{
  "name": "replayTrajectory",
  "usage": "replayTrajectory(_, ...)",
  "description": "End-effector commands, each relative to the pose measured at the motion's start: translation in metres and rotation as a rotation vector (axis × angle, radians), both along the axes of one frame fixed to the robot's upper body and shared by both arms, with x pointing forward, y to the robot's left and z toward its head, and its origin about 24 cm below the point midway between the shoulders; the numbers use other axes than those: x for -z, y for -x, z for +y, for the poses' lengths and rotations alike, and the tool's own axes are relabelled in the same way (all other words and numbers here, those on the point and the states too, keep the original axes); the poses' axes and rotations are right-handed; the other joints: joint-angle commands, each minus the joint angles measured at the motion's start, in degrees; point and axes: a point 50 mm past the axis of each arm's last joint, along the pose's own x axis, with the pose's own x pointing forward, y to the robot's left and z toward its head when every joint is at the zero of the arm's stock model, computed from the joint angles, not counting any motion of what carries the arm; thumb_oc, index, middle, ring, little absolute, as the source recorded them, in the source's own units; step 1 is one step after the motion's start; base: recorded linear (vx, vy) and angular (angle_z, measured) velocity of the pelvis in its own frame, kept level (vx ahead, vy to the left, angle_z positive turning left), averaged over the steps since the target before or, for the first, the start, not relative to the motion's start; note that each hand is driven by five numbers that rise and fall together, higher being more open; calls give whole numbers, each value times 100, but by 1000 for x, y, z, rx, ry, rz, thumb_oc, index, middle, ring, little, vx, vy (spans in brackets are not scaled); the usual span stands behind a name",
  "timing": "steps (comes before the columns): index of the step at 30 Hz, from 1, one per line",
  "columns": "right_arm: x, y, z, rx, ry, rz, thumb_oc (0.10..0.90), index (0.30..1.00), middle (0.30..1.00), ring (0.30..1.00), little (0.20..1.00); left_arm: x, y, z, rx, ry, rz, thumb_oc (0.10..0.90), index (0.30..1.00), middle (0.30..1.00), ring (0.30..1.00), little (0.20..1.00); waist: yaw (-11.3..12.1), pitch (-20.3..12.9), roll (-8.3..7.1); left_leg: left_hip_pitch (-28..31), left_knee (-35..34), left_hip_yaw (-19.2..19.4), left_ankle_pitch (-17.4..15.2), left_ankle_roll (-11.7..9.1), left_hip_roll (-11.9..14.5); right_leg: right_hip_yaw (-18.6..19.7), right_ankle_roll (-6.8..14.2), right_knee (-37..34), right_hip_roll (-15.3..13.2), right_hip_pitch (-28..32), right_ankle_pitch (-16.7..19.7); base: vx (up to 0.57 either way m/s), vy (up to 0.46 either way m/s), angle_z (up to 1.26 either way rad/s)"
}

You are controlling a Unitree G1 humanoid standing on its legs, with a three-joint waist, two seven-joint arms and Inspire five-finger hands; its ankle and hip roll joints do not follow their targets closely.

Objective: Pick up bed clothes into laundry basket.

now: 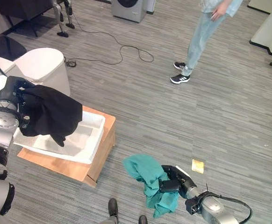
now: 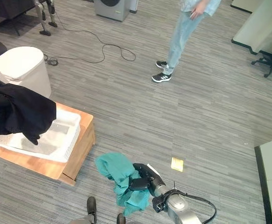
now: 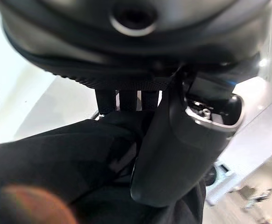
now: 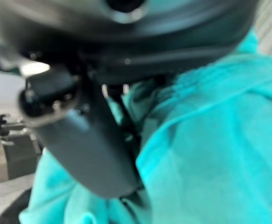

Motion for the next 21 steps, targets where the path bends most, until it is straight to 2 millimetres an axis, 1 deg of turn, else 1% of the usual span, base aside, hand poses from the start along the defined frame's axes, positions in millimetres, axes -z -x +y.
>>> replayTrajectory(1, -36, -12, 4, -31, -92, -176, 400, 300, 300, 300, 300, -69, -14, -9, 14, -10, -273, 400, 300, 300, 300, 300, -60, -313, 121, 632, -1, 128, -692, -460, 255, 70, 479, -72, -13, -641, 499, 9, 15, -17)
replayTrajectory(2, -36, -11, 4, -35, -90, -174, 400, 300, 300, 300, 300, -67, -13, -7, 5, 4, -270, 400, 300, 300, 300, 300, -60, -313, 120, 640, -1, 156, -703, -460, 260, 96, 482, -72, -9, -645, 501, 22, 13, -17)
replayTrajectory(3, -36, -11, 4, -39, -90, -174, 400, 300, 300, 300, 300, -64, -12, -5, -11, 17, -275, 689, 733, 733, 733, 733, -64, -314, 121, 650, -1, 185, -710, -462, 262, 125, 484, -72, -4, -646, 497, 30, 16, -14)
replayTrajectory(4, -35, -11, 4, -40, -88, -172, 400, 300, 300, 300, 300, -62, -11, -3, -21, 33, -277, 800, 900, 900, 900, 900, -69, -314, 126, 664, -1, 202, -715, -464, 265, 136, 484, -72, -2, -642, 494, 39, 23, -12)
replayTrajectory(7, -35, -9, 3, -50, -80, -168, 400, 300, 300, 300, 300, -60, -7, 2, -40, 52, -278, 800, 900, 900, 900, 900, -78, -328, 154, 717, -1, 231, -746, -464, 254, 174, 492, -72, -6, -603, 479, 32, 18, -19)
replayTrajectory(10, -34, -8, 3, -61, -64, -163, 400, 300, 300, 300, 300, -66, -10, -2, -27, 53, -308, 800, 900, 900, 900, 900, -82, -337, 205, 754, -1, 223, -770, -460, 232, 174, 493, -72, -17, -569, 458, 17, 14, -6)
replayTrajectory(11, -34, -8, 2, -64, -61, -162, 400, 300, 300, 300, 300, -72, -11, -4, -18, 47, -329, 800, 900, 900, 900, 900, -73, -344, 226, 760, -1, 214, -770, -461, 230, 157, 495, -72, -27, -556, 450, 0, 0, 0)
replayTrajectory(12, -34, -8, 2, -63, -61, -162, 400, 300, 300, 300, 300, -72, -11, -4, -17, 47, -330, 800, 900, 900, 900, 900, -73, -340, 224, 762, -1, 210, -770, -461, 229, 153, 495, -72, -27, -554, 449, 0, 0, 0)
replayTrajectory(14, -33, -8, 2, -68, -50, -162, 400, 300, 300, 300, 300, -85, -13, -11, 13, 39, -386, 800, 900, 900, 900, 900, -45, -349, 264, 780, -1, 174, -781, -462, 203, 113, 498, -72, -54, -509, 435, 0, 0, 0)
replayTrajectory(16, -33, -8, 2, -69, -46, -161, 400, 300, 300, 300, 300, -88, -14, -13, 23, 38, -402, 800, 900, 900, 900, 900, -39, -350, 273, 782, -1, 154, -778, -461, 196, 90, 498, -72, -60, -492, 427, 3, 0, 2)
replayTrajectory(17, -32, -8, 1, -66, -37, -164, 400, 300, 300, 300, 300, -97, -15, -20, 54, 42, -456, 800, 900, 900, 900, 900, -4, -365, 285, 786, -1, 110, -776, -458, 176, 58, 491, -72, -71, -460, 417, 6, 1, 6)
replayTrajectory(18, -32, -8, 1, -66, -37, -164, 400, 300, 300, 300, 300, -97, -15, -20, 54, 43, -456, 800, 900, 900, 900, 900, -9, -363, 286, 788, -1, 106, -775, -458, 175, 53, 492, -72, -72, -457, 415, -4, 0, 14)
replayTrajectory(19, -33, -9, 1, -64, -33, -168, 400, 300, 300, 300, 300, -107, -16, -29, 100, 41, -512, 800, 900, 900, 900, 900, 27, -368, 294, 784, -1, 73, -775, -458, 165, 17, 486, -72, -83, -443, 409, -9, 1, 20)
replayTrajectory(20, -33, -9, 1, -64, -33, -168, 400, 300, 300, 300, 300, -106, -16, -29, 99, 42, -512, 800, 900, 900, 900, 900, 23, -367, 295, 785, -1, 70, -774, -458, 165, 14, 487, -72, -84, -441, 408, -21, -4, 28)
replayTrajectory(21, -32, -9, -1, -59, -24, -167, 400, 300, 300, 300, 300, -113, -15, -34, 132, 39, -554, 800, 900, 900, 900, 900, 58, -371, 302, 771, -1, 26, -766, -456, 156, -32, 483, -72, -95, -430, 403, -12, -6, 21)
